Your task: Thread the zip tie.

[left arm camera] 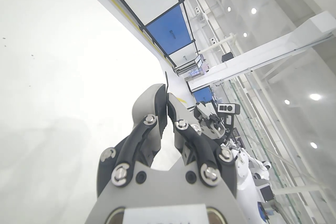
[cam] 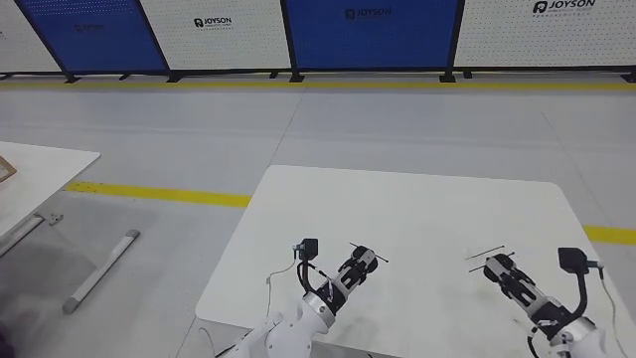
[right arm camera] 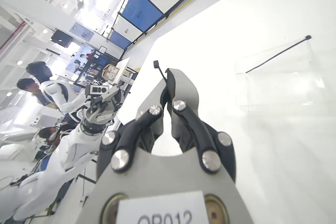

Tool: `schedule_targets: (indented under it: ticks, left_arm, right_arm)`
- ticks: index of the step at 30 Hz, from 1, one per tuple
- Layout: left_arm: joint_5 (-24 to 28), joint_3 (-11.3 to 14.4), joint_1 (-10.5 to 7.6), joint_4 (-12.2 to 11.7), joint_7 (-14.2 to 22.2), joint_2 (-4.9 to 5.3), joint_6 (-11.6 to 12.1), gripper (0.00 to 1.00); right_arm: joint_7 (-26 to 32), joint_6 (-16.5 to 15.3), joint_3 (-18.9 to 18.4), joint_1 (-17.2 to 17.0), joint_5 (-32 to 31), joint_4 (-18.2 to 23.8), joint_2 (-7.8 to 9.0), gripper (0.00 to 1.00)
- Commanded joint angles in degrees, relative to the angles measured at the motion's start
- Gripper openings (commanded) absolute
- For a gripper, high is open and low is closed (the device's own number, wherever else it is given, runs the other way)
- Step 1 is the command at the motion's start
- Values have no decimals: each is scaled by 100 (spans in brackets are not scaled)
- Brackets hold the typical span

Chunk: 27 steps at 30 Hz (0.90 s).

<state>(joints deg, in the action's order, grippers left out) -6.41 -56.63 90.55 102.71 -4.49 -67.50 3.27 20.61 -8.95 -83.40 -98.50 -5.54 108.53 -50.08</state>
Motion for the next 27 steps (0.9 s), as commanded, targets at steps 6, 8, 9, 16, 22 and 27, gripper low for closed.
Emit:
schedule_targets:
  ticks: [6,8,9,16,22,27]
  left_arm:
    - [0,0,0,0,0,0,0,0]
    - [0,0,0,0,0,0,0,0]
    - [0,0,0,0,0,0,0,0]
    - [0,0,0,0,0,0,0,0]
    - [0,0,0,0,0,0,0,0]
    - [0,0,0,0,0,0,0,0]
  right_arm:
    - [-25,213,325,161,-170,88,-62,0]
    - [-25,213,325,161,-170,88,-62,0]
    - [-25,213,325,161,-170,88,-62,0]
    - [-97,235,325,161,-177,91,-69,0]
    - [-807,181,786,112,-388,258,-194,0]
    - [-1308,266,1446,350,-657,159,-347,0]
